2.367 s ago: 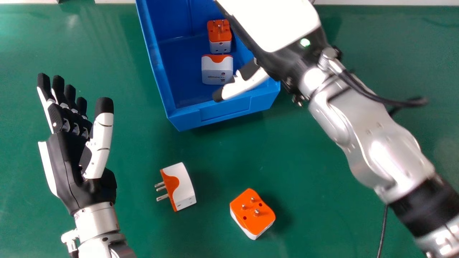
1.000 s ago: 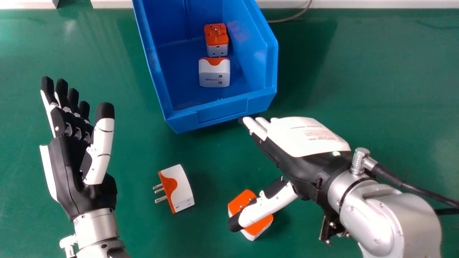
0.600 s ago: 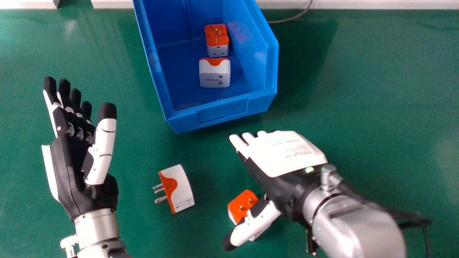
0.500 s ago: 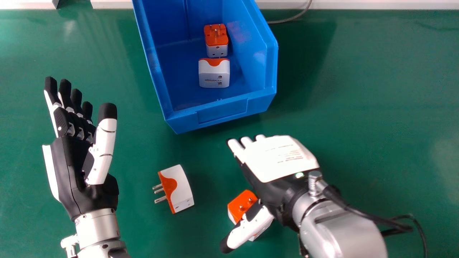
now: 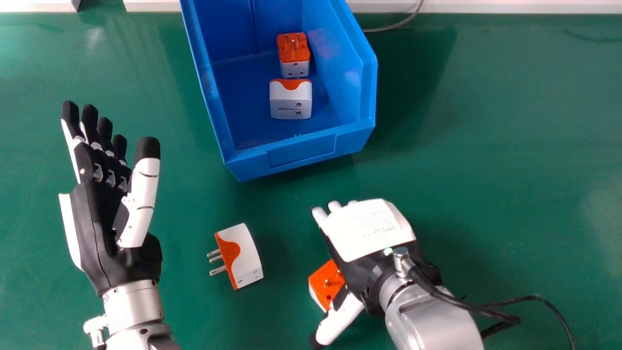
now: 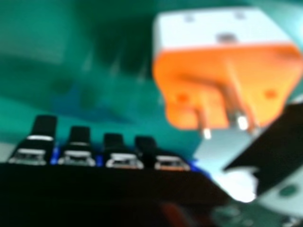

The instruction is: Pick all objects and put in blue box

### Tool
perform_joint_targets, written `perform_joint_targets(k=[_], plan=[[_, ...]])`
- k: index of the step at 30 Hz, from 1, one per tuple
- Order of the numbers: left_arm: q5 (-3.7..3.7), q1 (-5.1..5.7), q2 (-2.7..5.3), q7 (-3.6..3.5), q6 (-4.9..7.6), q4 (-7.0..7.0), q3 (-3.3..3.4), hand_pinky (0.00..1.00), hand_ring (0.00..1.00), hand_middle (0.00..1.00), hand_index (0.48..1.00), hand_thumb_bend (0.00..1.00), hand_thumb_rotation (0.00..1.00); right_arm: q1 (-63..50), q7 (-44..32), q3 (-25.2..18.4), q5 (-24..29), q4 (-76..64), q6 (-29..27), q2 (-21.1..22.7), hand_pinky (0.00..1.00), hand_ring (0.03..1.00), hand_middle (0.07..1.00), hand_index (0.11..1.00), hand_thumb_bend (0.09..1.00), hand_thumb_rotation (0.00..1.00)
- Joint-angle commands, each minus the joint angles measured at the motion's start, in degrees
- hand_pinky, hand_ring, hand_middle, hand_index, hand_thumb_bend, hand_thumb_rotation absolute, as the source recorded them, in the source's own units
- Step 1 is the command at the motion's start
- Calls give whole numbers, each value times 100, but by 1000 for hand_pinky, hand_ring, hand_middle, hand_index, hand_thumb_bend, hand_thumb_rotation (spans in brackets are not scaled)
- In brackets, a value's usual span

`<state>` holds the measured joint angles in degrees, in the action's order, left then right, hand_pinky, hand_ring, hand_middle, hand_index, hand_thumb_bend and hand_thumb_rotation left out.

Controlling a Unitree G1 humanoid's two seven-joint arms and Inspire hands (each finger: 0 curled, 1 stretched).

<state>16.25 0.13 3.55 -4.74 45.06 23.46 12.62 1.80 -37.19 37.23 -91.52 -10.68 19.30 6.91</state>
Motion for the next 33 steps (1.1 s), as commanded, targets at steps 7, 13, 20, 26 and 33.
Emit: perform_joint_targets(k=[7, 13, 20, 26, 33], plan=[[-51, -52, 118, 21, 80, -82, -10, 1000, 1000, 1000, 1000, 651, 418, -43, 497, -37, -68, 110, 165, -33, 747, 833, 888, 902, 932, 403], [-27, -43, 110, -10, 102, -79, -10, 1000, 1000, 1000, 1000, 651, 418, -80, 438, -176, 385, 5, 161, -112, 747, 833, 888, 902, 932, 403], [12, 14, 123, -27, 64, -135, -18, 1000, 1000, 1000, 1000, 651, 419, -115, 605, -287, 897, -62, 163, -214, 558, 645, 740, 754, 786, 258], [7, 63, 114, -31, 75, -159, -12, 1000, 1000, 1000, 1000, 654, 419, -224, 1288, -398, 1544, -54, 17, -276, 494, 583, 688, 702, 734, 206], [54, 87, 108, -83, 68, -150, -17, 1000, 1000, 1000, 1000, 653, 419, -284, 1855, -400, 2064, -69, 42, -305, 445, 535, 633, 668, 691, 165]])
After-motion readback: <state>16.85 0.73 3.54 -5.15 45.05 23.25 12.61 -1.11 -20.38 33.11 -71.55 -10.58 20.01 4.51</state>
